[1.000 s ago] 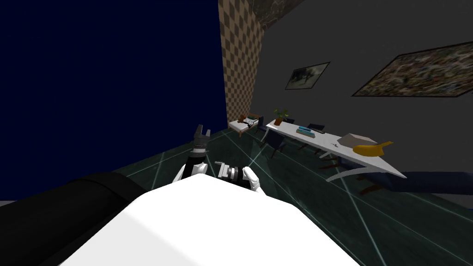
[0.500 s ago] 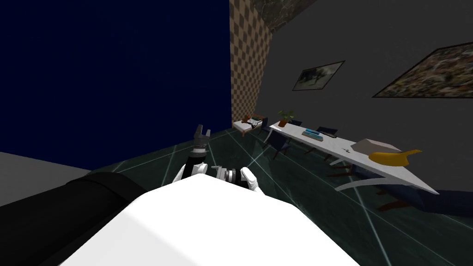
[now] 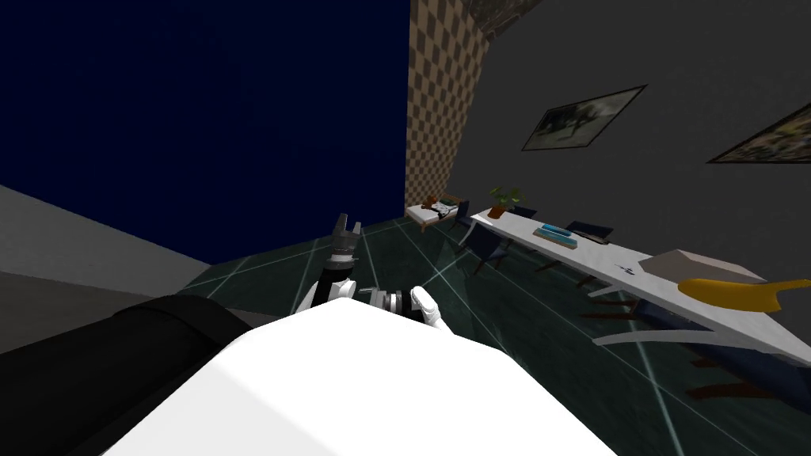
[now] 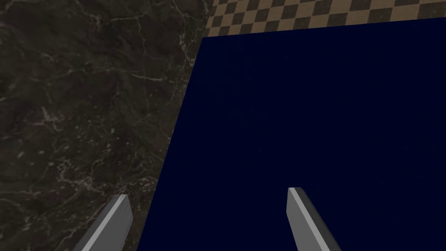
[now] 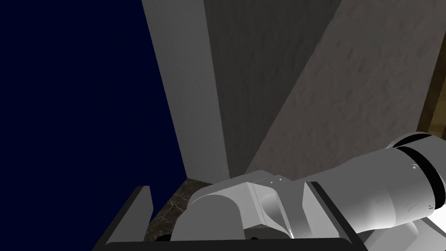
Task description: Push the door open
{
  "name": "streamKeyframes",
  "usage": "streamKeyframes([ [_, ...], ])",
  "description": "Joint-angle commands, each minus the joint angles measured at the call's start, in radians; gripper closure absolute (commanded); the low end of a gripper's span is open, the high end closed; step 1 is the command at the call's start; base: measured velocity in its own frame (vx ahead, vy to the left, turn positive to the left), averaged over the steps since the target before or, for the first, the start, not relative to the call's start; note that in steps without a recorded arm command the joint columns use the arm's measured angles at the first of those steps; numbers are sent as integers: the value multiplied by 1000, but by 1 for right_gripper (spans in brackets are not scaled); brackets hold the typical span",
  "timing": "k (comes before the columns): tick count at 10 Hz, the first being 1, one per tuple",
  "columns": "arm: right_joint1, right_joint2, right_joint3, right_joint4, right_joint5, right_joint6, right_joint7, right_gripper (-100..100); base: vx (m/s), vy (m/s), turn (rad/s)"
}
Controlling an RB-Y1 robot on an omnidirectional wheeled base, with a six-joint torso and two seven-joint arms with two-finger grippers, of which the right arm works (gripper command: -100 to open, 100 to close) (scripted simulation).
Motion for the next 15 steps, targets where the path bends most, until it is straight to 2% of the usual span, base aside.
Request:
streamKeyframes([
  [1, -9, 8, 13, 16, 16, -8, 6, -100, -176, -84, 146],
  [5, -30, 26, 41, 51, 53, -28, 18, -100, -167, -62, 180],
  [12, -70, 76, 94, 114, 121, -64, 41, -100, -198, -52, 199],
  [13, -64, 67, 90, 101, 117, -59, 36, -100, -81, -13, 23],
  [14, -61, 50, 95, 100, 119, -55, 37, -100, -74, 75, -3],
  [15, -61, 46, 96, 100, 120, -54, 38, -100, -71, 133, 21],
])
